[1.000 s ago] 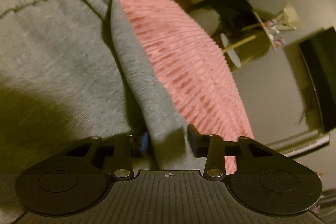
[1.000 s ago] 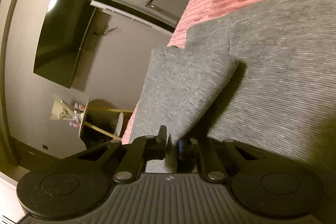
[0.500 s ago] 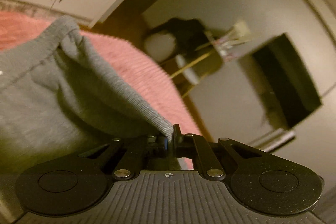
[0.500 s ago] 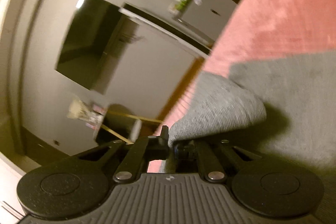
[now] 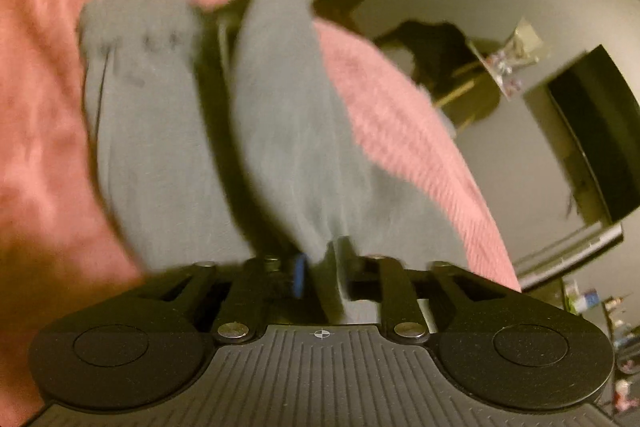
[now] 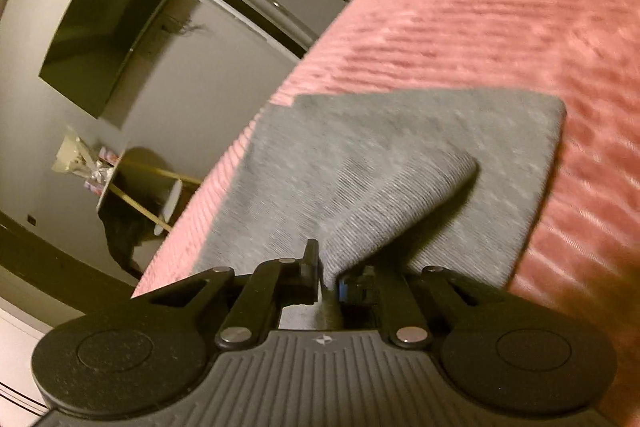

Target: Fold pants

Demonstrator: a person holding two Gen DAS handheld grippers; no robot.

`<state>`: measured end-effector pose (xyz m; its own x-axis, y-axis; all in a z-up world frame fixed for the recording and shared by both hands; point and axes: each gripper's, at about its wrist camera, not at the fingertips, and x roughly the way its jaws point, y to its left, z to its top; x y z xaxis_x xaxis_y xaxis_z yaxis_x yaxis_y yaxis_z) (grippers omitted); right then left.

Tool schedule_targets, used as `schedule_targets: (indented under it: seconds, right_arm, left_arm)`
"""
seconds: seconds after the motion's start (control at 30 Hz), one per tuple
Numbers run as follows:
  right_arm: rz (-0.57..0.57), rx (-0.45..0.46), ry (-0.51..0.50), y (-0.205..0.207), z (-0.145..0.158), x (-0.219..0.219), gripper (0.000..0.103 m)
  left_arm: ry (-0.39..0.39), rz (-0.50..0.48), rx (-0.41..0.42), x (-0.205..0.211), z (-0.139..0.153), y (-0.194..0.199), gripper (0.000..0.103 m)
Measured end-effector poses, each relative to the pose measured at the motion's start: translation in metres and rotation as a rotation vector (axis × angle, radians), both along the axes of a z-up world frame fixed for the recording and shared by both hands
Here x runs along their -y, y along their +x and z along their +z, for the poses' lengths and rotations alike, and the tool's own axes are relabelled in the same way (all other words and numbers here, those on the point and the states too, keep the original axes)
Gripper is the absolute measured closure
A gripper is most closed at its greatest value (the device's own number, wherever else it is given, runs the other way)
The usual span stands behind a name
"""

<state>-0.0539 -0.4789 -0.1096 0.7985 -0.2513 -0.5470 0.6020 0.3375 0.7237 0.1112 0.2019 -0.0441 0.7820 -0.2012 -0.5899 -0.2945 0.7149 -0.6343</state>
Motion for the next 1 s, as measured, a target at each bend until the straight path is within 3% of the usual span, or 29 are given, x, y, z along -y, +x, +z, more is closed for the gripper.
schedule_targets:
  seconds: [0.07, 0.1, 0.2, 0.23, 0.27, 0.3, 0.37, 0.5, 0.6, 0.7, 0.77, 0.8, 0.83, 0.87, 0.93, 1.0]
  right_arm:
    - [0.002, 0.021, 0.017, 0.002, 0.000, 0.000, 0.084]
    - [0.008, 0.028, 0.026, 0.004, -0.001, 0.001, 0.079]
    - [0.034, 0.028, 0.036, 0.014, 0.000, 0.000, 0.076]
    - [0.043, 0.021, 0.027, 0.018, 0.001, -0.001, 0.078]
    - [0.055, 0.006, 0.007, 0.023, 0.004, -0.002, 0.092]
    - [0.069, -0.012, -0.028, 0.026, 0.010, -0.004, 0.098]
    - [0.079, -0.035, -0.117, 0.029, 0.026, -0.007, 0.098]
    - [0.073, -0.007, -0.261, 0.017, 0.053, -0.011, 0.098]
    - [0.056, -0.056, -0.342, 0.007, 0.052, -0.018, 0.098]
    - [0.081, -0.167, -0.295, 0.008, 0.027, -0.013, 0.097]
    - [0.101, -0.217, -0.255, 0.012, 0.012, -0.009, 0.097]
    - [0.095, -0.198, -0.245, 0.010, 0.012, -0.008, 0.096]
    - [0.090, -0.180, -0.224, 0.007, 0.013, -0.007, 0.094]
    - [0.080, -0.155, -0.192, 0.004, 0.013, -0.004, 0.089]
    - [0.058, -0.091, -0.115, -0.001, 0.011, 0.003, 0.079]
    - [0.030, -0.058, -0.062, -0.005, 0.007, 0.007, 0.078]
  left_arm:
    - [0.039, 0.025, 0.000, -0.006, 0.006, 0.017, 0.032]
    - [0.056, 0.033, -0.008, -0.010, 0.006, 0.027, 0.031]
    - [0.036, 0.104, -0.075, -0.027, 0.002, 0.049, 0.042]
    - [-0.005, 0.142, -0.100, -0.032, -0.004, 0.055, 0.064]
    - [-0.048, 0.162, -0.121, -0.039, -0.005, 0.060, 0.088]
    - [-0.094, 0.174, -0.130, -0.048, -0.007, 0.056, 0.090]
    - [-0.141, 0.182, -0.077, -0.058, 0.002, 0.048, 0.091]
    - [0.002, 0.097, 0.127, -0.053, 0.042, 0.007, 0.092]
    - [0.006, 0.110, 0.094, -0.057, 0.034, -0.017, 0.091]
    - [0.092, 0.114, -0.065, -0.058, -0.002, -0.021, 0.089]
    - [0.114, 0.115, -0.099, -0.056, -0.016, -0.020, 0.084]
    - [0.117, 0.124, -0.089, -0.053, -0.014, -0.021, 0.084]
    - [0.117, 0.131, -0.081, -0.052, -0.012, -0.019, 0.078]
    - [0.109, 0.133, -0.075, -0.050, -0.009, -0.020, 0.065]
    - [0.078, 0.148, -0.061, -0.048, -0.006, -0.021, 0.054]
    - [0.056, 0.164, -0.065, -0.049, -0.004, -0.023, 0.057]
